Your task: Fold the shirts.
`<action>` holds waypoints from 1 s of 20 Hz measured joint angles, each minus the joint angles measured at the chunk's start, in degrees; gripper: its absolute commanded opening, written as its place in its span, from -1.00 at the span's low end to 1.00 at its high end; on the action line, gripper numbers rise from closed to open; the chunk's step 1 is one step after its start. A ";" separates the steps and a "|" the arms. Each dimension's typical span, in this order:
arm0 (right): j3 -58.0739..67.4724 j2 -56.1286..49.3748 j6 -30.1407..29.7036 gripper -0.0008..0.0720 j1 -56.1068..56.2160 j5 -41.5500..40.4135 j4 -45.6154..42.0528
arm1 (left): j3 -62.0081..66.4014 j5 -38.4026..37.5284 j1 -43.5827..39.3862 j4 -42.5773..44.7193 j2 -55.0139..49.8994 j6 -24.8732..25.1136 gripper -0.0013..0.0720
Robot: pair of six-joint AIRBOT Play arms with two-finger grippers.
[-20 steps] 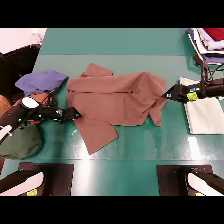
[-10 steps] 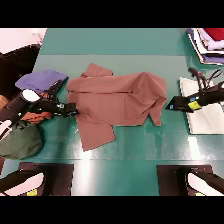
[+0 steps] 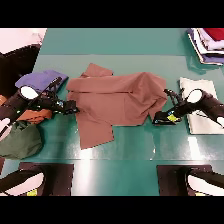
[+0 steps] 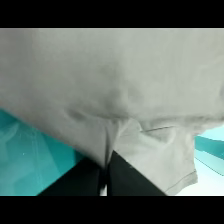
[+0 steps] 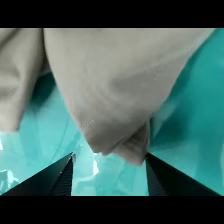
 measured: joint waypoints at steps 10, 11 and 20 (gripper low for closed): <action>2.91 -0.20 1.49 -0.92 1.05 -1.64 -1.77 | 1.38 -1.79 0.00 0.61 0.33 -0.04 -0.90; 3.41 1.18 1.49 -0.92 0.83 -1.01 -1.75 | 2.69 -3.02 -0.02 1.33 0.96 -0.09 -0.90; 26.75 23.56 1.57 -0.92 -12.90 2.14 -1.44 | 35.95 -11.28 6.78 6.03 17.92 -1.64 -0.90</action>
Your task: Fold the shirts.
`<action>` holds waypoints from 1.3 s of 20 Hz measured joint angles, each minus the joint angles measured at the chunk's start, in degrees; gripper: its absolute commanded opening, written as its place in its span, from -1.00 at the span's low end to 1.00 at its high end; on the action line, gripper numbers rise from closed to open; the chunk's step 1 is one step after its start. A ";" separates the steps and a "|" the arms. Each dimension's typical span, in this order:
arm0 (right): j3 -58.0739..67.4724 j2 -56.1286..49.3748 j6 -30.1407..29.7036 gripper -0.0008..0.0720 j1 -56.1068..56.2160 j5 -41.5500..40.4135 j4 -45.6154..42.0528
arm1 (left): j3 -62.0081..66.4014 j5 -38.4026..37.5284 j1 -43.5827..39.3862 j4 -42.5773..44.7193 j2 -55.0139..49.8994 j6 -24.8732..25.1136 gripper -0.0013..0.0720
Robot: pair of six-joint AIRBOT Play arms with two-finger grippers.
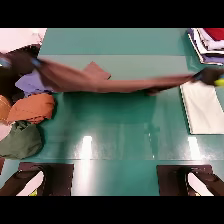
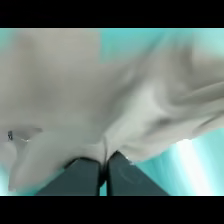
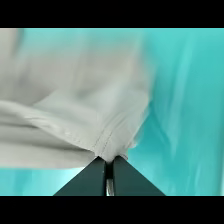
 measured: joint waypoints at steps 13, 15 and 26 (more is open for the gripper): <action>33.55 6.71 -2.36 -0.93 -21.99 7.89 0.42 | 34.03 2.67 2.67 1.38 4.17 -6.84 -0.90; 34.51 2.43 -2.12 -0.93 -19.41 12.22 0.09 | 29.55 1.22 2.67 1.49 2.69 -7.17 -0.90; 15.63 -24.92 0.04 -0.93 -7.34 17.51 -0.85 | 4.92 -2.01 -2.69 5.73 -23.41 -4.20 -0.90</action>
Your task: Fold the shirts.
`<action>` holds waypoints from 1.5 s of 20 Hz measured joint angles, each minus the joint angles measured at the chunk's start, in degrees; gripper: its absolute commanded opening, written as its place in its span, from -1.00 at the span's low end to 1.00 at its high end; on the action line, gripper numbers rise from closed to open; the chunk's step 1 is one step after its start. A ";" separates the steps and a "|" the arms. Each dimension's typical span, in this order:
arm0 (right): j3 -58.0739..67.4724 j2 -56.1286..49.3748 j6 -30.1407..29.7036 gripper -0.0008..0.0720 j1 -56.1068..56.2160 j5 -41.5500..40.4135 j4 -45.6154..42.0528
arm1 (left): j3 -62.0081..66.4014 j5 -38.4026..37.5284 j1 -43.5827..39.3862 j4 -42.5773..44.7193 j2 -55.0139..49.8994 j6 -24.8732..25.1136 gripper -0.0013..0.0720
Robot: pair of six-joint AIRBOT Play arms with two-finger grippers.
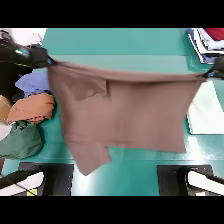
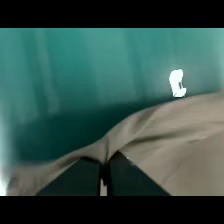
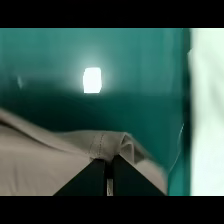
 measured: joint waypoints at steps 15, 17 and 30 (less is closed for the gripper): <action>2.34 -17.22 -4.15 -0.93 1.29 -8.61 1.22 | 2.23 5.66 0.42 3.69 -17.33 1.27 -0.90; -3.04 -15.87 -4.35 -0.92 1.36 -10.01 0.83 | -1.53 4.31 0.42 4.11 -17.40 1.27 -0.90; -14.03 -9.20 -4.59 0.13 2.10 -9.60 1.09 | -13.18 0.81 0.46 6.93 -11.21 0.92 0.40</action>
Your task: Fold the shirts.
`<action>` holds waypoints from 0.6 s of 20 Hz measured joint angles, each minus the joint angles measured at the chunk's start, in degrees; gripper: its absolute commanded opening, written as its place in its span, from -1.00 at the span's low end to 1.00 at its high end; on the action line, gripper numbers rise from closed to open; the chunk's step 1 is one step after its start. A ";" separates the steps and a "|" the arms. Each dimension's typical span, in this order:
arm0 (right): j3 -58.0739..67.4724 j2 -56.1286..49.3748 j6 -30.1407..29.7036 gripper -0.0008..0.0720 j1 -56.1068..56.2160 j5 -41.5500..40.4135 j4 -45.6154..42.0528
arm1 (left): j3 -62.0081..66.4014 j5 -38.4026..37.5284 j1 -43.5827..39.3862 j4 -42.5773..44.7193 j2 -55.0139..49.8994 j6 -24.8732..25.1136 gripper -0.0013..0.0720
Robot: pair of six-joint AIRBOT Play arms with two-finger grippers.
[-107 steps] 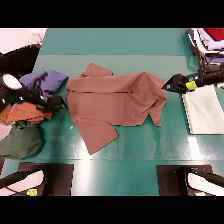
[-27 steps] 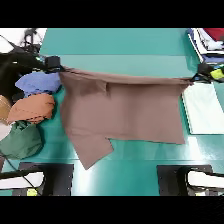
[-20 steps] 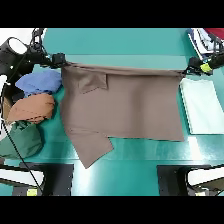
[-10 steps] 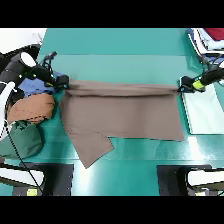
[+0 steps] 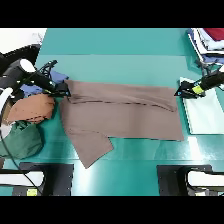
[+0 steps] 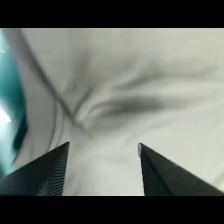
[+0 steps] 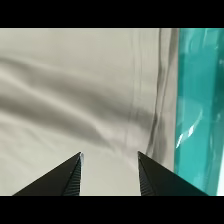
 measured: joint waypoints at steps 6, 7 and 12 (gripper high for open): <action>-8.76 13.66 -0.07 0.13 -0.37 1.36 -0.09 | -15.06 -4.85 0.02 3.63 16.35 -1.55 0.40; -10.36 15.76 -0.07 0.13 -0.37 1.16 -0.13 | -19.28 -4.94 0.02 3.58 19.21 -2.05 0.40; -15.15 22.40 -0.09 0.13 -0.37 -0.79 -0.11 | -37.38 -2.56 0.02 -0.96 28.37 -4.83 0.40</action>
